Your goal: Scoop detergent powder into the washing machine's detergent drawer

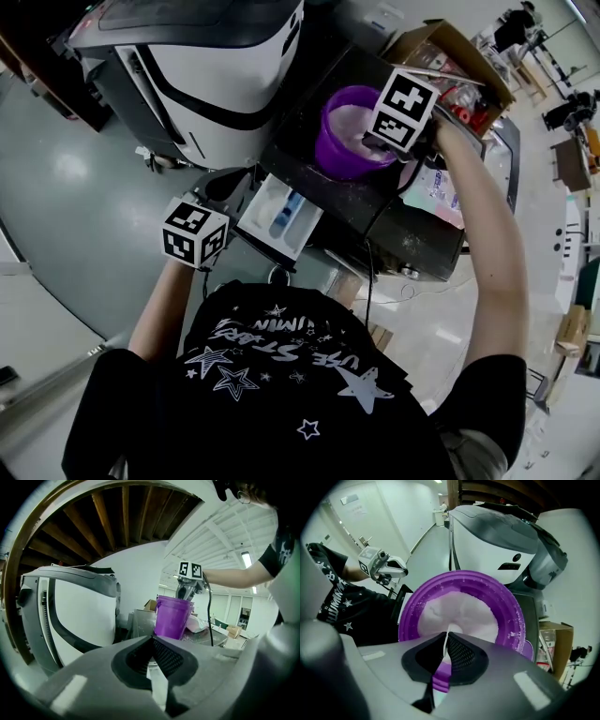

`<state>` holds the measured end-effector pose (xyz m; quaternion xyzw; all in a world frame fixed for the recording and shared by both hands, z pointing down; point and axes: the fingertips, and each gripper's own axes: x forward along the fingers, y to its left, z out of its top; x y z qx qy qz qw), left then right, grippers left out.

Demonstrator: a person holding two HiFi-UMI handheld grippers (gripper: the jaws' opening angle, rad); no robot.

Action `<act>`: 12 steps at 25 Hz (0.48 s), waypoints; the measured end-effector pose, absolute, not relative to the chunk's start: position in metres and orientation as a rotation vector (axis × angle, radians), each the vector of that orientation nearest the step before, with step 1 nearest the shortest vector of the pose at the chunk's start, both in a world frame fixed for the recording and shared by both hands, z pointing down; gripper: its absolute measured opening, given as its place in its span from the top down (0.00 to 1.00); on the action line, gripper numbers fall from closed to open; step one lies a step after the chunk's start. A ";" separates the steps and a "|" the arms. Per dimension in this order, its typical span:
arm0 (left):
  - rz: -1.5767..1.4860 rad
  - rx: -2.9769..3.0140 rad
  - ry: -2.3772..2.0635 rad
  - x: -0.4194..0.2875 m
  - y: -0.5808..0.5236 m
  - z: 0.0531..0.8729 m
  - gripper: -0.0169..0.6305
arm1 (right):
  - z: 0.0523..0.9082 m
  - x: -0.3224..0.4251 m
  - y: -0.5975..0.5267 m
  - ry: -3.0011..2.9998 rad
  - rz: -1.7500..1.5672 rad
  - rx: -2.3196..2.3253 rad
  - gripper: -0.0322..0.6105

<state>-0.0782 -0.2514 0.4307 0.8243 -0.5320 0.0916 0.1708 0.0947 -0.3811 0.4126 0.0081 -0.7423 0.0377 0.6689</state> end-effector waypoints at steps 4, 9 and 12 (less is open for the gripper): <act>0.258 2.340 -1.499 -0.081 -0.246 0.433 0.97 | 0.412 0.094 -0.379 -1.688 0.177 0.018 0.89; 0.262 2.338 -1.487 -0.085 -0.241 0.436 0.97 | 0.407 0.091 -0.373 -1.721 0.302 -0.006 0.89; 0.258 2.341 -1.481 -0.087 -0.240 0.435 0.97 | 0.406 0.088 -0.371 -1.735 0.354 -0.004 0.89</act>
